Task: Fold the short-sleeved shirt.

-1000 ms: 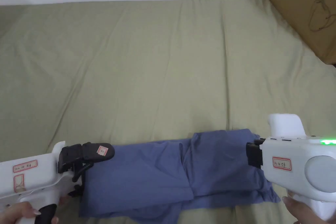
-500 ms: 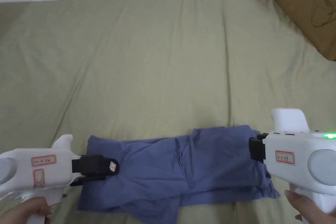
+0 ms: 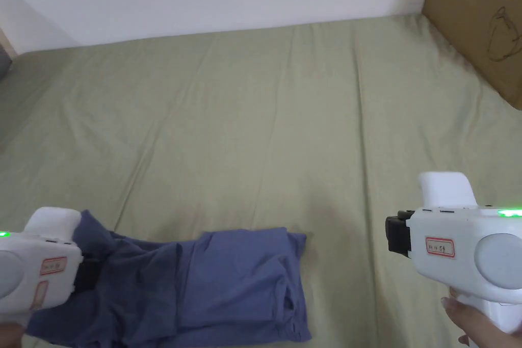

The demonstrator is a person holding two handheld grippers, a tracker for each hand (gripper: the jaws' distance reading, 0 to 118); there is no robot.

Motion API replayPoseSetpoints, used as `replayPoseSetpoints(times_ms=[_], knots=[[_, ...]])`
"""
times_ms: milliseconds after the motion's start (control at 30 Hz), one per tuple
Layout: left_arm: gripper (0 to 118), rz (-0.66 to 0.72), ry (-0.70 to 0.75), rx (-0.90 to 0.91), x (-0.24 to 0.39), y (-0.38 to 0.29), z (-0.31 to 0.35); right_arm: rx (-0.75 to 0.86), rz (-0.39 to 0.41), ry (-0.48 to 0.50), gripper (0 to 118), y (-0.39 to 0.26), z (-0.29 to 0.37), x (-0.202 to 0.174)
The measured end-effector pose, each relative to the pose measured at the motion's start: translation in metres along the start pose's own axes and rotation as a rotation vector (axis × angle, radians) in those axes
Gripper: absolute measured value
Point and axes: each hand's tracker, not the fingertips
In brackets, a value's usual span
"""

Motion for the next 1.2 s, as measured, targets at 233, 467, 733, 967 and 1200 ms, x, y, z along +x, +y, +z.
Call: replayPoseSetpoints(times_ms=[233,467,733,967,1200], knots=[[11,0.271,-0.571,-0.046,0.082,0.041,-0.023,-0.002,0.001,0.010,0,-0.004,0.004,0.001],[104,0.358,-0.839,-0.161,0.148,0.056,-0.067,-0.004,-0.005,0.010,0,-0.003,0.007,0.007],[93,0.271,-0.643,0.004,0.118,0.049,-0.030,-0.002,-0.012,0.019,0,-0.004,0.006,0.009],[0,-0.032,-0.285,-0.008,0.140,0.048,-0.019,-0.012,-0.018,0.025,0,-0.008,0.002,0.010],[0,-0.215,-0.344,-0.098,0.228,0.045,-0.058,-0.024,-0.023,0.011,0,-0.013,0.001,0.016]])
